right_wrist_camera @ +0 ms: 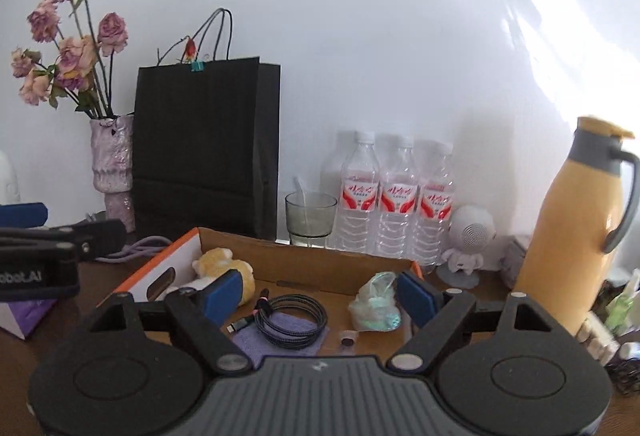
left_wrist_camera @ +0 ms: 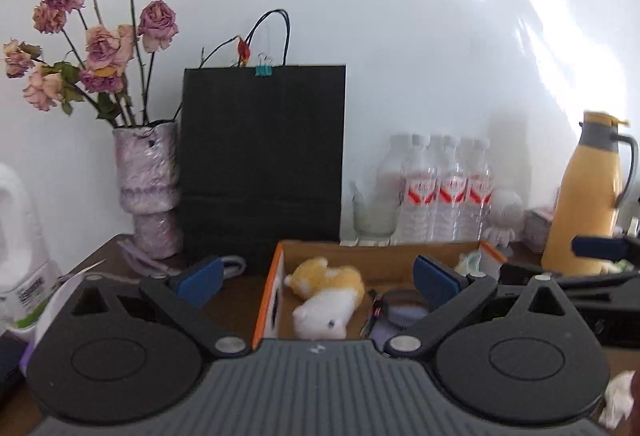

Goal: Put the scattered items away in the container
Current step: 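Withdraw both tools from the box back over the desk, then grasp the green tissue pack with the right tool while the left tool grasps a clear wrapper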

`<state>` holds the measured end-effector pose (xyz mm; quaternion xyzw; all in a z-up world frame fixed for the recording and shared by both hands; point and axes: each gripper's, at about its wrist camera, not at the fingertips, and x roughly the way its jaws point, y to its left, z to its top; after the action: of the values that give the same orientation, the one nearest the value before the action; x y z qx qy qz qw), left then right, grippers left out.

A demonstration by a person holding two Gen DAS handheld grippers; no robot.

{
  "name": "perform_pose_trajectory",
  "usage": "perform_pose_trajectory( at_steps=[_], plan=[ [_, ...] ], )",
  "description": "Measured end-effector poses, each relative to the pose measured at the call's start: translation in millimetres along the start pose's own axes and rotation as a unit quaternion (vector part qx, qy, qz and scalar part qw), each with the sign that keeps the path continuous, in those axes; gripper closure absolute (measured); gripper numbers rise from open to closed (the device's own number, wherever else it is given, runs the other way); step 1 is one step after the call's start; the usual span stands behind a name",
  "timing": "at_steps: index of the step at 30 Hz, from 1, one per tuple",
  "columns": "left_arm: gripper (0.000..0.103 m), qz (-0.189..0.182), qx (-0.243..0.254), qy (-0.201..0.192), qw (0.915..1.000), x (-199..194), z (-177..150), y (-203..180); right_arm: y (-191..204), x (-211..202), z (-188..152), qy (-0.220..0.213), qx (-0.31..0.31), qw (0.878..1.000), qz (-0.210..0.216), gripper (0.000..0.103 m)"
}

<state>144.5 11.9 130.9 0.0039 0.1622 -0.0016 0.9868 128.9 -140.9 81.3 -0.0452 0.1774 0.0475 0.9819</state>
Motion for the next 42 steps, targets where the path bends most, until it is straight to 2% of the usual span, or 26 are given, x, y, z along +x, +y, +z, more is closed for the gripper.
perform_pose_trajectory(
  at_steps=[2,4,7,11,14,16,18,19,20,21,22,24,28,29,31,34,37,38,42],
  plan=[
    [0.000,0.002,-0.002,0.013,0.9999,-27.3,-18.9,5.8,2.7,-25.1,-6.8,0.011,0.010,1.000,0.002,0.019],
    [0.000,-0.017,-0.015,0.014,0.9996,-61.1,-45.4,12.7,4.5,-56.3,-22.1,0.013,0.026,0.999,0.019,0.016],
    [0.000,-0.024,-0.018,0.036,0.9989,-109.0,-88.5,15.4,10.9,-101.6,-60.3,0.013,0.042,0.998,0.046,0.013],
    [0.000,-0.022,-0.045,0.078,0.9957,-160.6,-139.4,18.3,22.8,-145.7,-114.9,0.025,0.068,0.996,0.044,0.013],
    [0.000,-0.023,-0.067,0.119,0.9903,-168.4,-157.9,19.9,29.5,-161.7,-142.4,0.051,0.091,0.992,0.072,0.014],
    [0.000,-0.015,-0.066,0.113,0.9913,-165.7,-155.6,23.2,35.3,-169.2,-150.6,0.060,0.090,0.991,0.079,0.016],
    [0.002,0.000,-0.065,0.104,0.9925,-157.8,-145.7,26.8,39.8,-174.9,-151.1,0.061,0.075,0.991,0.091,0.023],
    [0.009,-0.005,-0.061,0.098,0.9933,-153.4,-140.9,30.0,41.7,-176.6,-148.6,0.058,0.066,0.992,0.096,0.031],
    [0.015,-0.012,-0.054,0.090,0.9944,-149.6,-136.3,33.8,42.8,-176.5,-144.2,0.053,0.058,0.992,0.098,0.038],
    [0.025,-0.011,-0.042,0.085,0.9955,-145.2,-130.2,37.2,43.2,-174.6,-140.0,0.049,0.052,0.992,0.101,0.039],
    [0.029,-0.005,-0.026,0.081,0.9963,-140.9,-126.0,41.7,43.3,-170.5,-135.9,0.048,0.046,0.992,0.107,0.039],
    [0.031,-0.002,0.003,0.074,0.9972,-130.5,-120.0,55.1,48.4,-152.9,-127.8,0.065,0.025,0.989,0.130,0.039],
    [0.031,-0.009,0.053,0.092,0.9943,-95.8,-116.3,79.4,84.5,-101.3,-115.6,0.089,-0.029,0.980,0.175,0.039],
    [0.031,-0.008,0.055,0.099,0.9935,-88.8,-115.6,84.5,94.4,-86.2,-111.6,0.096,-0.032,0.977,0.187,0.039],
    [0.040,-0.008,0.057,0.103,0.9930,-82.7,-117.4,100.2,114.3,-61.2,-105.5,0.108,-0.038,0.972,0.206,0.039],
    [0.049,0.004,0.016,0.120,0.9927,-80.4,-122.4,129.0,142.0,-36.9,-103.7,0.118,-0.072,0.969,0.205,0.038],
    [0.053,-0.038,0.001,0.127,0.9912,-74.3,-122.0,136.8,157.6,-19.8,-109.3,0.134,-0.083,0.963,0.217,0.039],
    [0.054,-0.051,0.010,0.127,0.9905,-70.8,-120.6,132.8,161.1,-15.7,-111.2,0.140,-0.085,0.961,0.221,0.058],
    [0.057,-0.088,0.037,0.136,0.9861,-46.4,-116.4,110.7,152.6,-22.8,-110.5,0.133,-0.077,0.963,0.221,0.060]
  ],
)
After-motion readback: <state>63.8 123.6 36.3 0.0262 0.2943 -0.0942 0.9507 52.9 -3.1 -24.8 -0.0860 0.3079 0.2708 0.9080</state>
